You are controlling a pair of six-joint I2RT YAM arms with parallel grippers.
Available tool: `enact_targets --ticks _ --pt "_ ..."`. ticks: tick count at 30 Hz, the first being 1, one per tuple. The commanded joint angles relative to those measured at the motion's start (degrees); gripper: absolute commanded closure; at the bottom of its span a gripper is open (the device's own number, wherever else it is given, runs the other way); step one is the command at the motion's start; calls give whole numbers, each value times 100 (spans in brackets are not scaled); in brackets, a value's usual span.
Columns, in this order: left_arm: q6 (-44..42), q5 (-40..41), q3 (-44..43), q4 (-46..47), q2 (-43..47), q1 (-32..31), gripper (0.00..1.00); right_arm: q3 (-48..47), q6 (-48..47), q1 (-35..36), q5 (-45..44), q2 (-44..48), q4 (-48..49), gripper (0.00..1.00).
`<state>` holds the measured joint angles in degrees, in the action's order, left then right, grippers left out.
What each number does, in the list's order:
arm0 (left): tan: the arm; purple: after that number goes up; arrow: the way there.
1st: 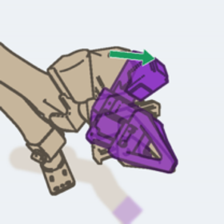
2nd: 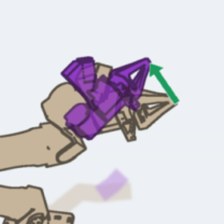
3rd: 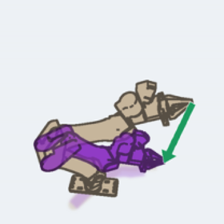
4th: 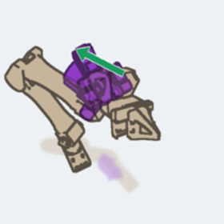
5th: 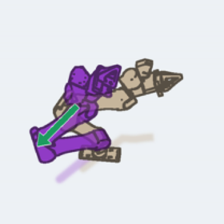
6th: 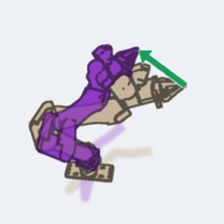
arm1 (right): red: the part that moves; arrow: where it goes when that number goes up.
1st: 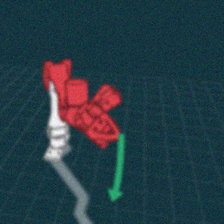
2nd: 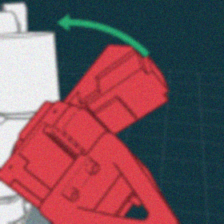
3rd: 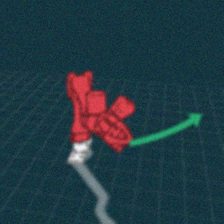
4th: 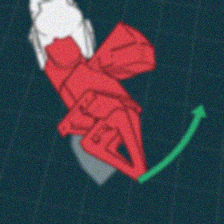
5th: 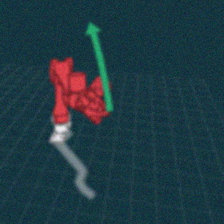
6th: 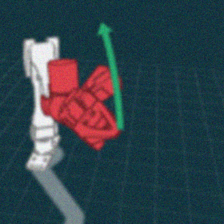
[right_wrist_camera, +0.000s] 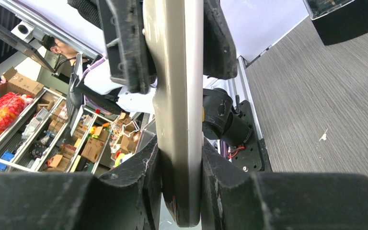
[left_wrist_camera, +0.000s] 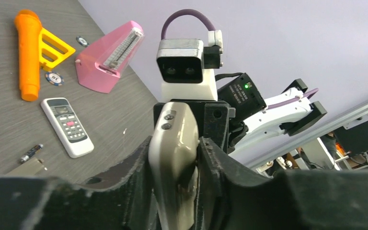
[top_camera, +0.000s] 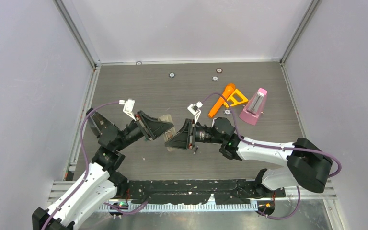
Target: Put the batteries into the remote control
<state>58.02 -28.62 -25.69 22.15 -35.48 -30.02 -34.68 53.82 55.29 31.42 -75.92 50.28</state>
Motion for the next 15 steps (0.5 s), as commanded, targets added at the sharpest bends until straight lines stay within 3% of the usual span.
enact_targets --ticks 1,5,7,9,13,15 --pt "-149 194 -116 2 67 -14 67 -116 58 4 154 -38 471 88" --pt "-317 324 -184 -229 83 -14 99 -127 90 8 250 -57 367 84" --pt "-546 483 -268 -580 150 -18 100 -118 40 -4 146 20 141 73" --pt "-895 901 -410 -1299 242 -12 100 -97 -118 -13 -82 200 -213 48" --pt "-1605 2036 -705 -2705 482 -13 100 -123 -726 -92 -758 729 -1547 30" --pt "-1868 2634 -812 -3258 574 -13 100 -122 -889 -171 -1089 994 -2171 27"
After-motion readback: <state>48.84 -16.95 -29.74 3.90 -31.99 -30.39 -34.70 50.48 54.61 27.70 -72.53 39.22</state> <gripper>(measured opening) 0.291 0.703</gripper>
